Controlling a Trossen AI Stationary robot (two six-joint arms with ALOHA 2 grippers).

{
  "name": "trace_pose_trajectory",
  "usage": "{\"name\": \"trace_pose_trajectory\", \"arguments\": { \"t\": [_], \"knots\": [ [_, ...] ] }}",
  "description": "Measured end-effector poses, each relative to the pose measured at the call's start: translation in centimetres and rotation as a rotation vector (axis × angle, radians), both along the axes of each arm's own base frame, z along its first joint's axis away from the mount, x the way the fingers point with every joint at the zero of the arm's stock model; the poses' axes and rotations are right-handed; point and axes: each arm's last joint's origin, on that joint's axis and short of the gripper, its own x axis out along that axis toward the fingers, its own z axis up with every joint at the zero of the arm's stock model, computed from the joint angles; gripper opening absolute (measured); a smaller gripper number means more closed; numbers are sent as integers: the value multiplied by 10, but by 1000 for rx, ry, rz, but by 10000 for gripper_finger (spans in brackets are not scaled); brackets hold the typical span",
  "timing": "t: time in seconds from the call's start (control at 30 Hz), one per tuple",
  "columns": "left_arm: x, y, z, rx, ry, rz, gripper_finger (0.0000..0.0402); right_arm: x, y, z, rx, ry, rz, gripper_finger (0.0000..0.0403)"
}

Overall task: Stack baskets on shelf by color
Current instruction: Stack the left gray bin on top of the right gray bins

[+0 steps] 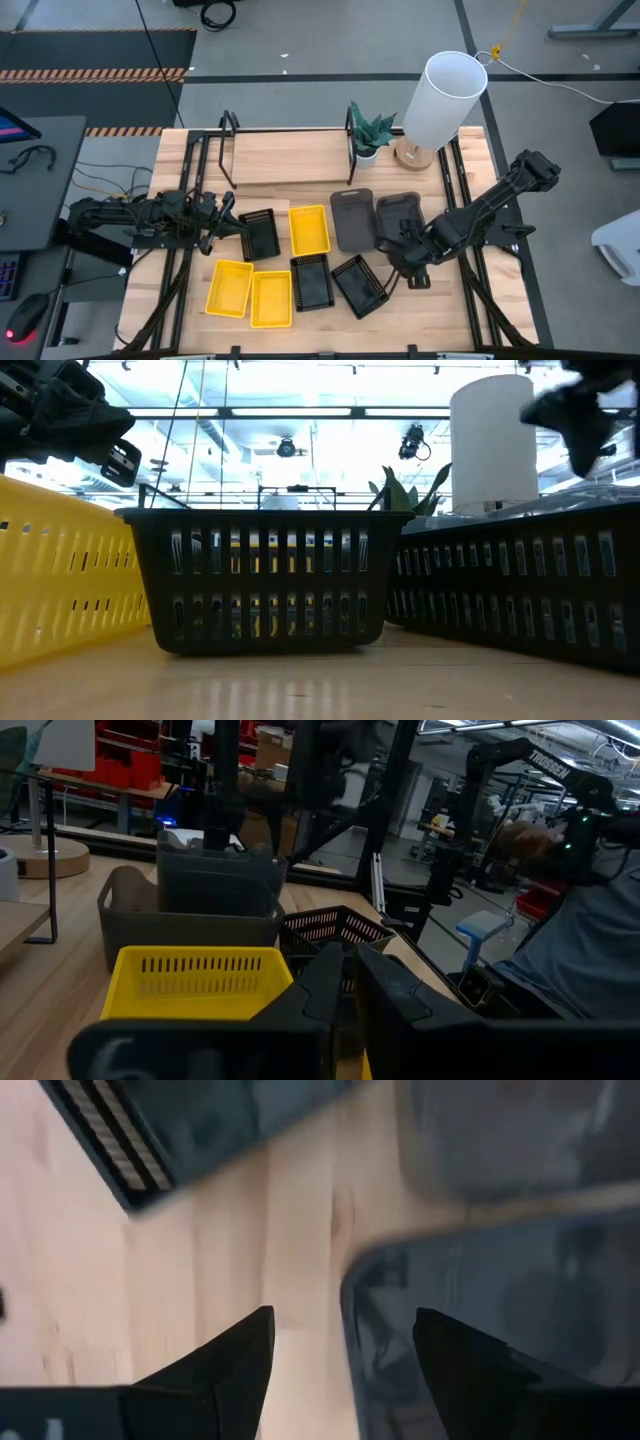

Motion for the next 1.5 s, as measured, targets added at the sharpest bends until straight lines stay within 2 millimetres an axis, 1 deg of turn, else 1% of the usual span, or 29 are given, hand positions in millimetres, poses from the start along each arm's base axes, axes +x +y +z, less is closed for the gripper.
{"name": "trace_pose_trajectory", "arguments": {
  "t": [0.1, 0.2, 0.3, 0.47, 0.57, 0.7, 0.83, 1.03, 1.23, 1.5],
  "knots": [
    [0, 0, 0, 0, 0, 0, 34, 11, 2, 8, -34, -87, 26, 243],
    [0, 0, 0, 0, 0, 0, 29, 24, 5, 6, -52, -130, 60, 239],
    [0, 0, 0, 0, -1, 0, 26, 39, 8, -4, -74, -126, 103, 232],
    [0, 0, 0, 0, -1, 0, 30, 67, 11, -21, -175, -85, 167, 221],
    [0, 0, 0, 0, -1, 0, 34, 81, 9, -32, -242, -63, 182, 216],
    [0, 0, 0, 0, -1, 0, 35, 94, 4, -45, -307, -29, 189, 213],
    [0, 0, 0, 0, -1, 0, 30, 97, -2, -53, -307, 24, 194, 213],
    [0, 0, 0, 0, -2, 0, 31, 94, -7, -52, -291, 78, 231, 210],
    [0, 0, 0, 0, -2, 0, 38, 96, -11, -56, -279, 86, 246, 206],
    [0, 0, 0, 0, -1, 0, 31, 96, -17, -66, -232, 91, 242, 205]
  ]
}}
